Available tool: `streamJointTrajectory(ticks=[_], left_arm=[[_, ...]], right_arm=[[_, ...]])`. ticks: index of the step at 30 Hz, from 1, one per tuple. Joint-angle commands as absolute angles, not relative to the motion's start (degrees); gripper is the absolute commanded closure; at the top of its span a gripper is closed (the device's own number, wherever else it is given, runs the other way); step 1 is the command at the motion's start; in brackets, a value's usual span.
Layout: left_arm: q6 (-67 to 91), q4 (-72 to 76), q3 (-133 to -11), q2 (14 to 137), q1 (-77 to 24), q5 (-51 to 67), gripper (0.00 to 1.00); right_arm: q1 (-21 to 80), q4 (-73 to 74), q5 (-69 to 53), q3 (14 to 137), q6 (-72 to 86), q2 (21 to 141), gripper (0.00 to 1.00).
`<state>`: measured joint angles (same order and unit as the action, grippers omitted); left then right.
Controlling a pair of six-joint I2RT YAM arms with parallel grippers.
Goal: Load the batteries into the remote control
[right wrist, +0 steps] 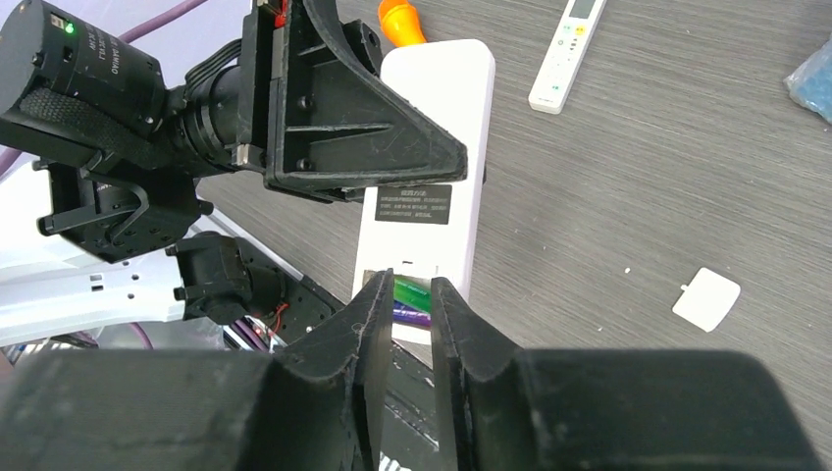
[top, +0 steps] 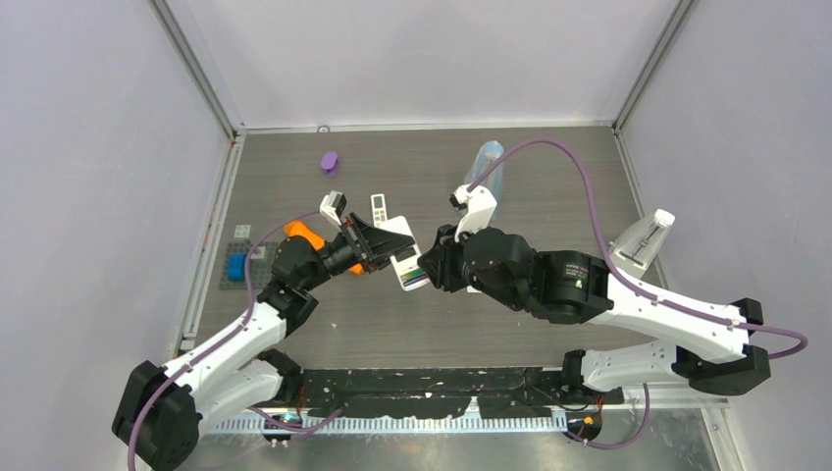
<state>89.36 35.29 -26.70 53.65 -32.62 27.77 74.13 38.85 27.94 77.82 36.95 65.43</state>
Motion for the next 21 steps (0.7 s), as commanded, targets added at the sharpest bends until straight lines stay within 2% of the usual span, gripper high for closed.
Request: streamJointTrajectory(ticks=[1, 6, 12, 21], left_arm=[[88.59, 35.20, -27.90, 52.32, -32.93, 24.14, 1.00], [89.27, 36.21, -28.05, 53.29, -32.93, 24.00, 1.00], [89.47, 35.89, -28.05, 53.29, -32.96, 23.98, 1.00], [89.25, 35.43, -27.70, 52.81, -32.89, 23.81, 1.00]], right_arm=[[74.05, 40.50, 28.01, 80.86, 36.62, 65.98, 0.75], [74.09, 41.16, 27.75, 81.07, 36.61, 66.28, 0.79], [74.10, 41.85, 28.15, 80.97, 36.69, 66.55, 0.69], [74.09, 41.22, 27.51, 80.61, 36.08, 67.48, 0.72]])
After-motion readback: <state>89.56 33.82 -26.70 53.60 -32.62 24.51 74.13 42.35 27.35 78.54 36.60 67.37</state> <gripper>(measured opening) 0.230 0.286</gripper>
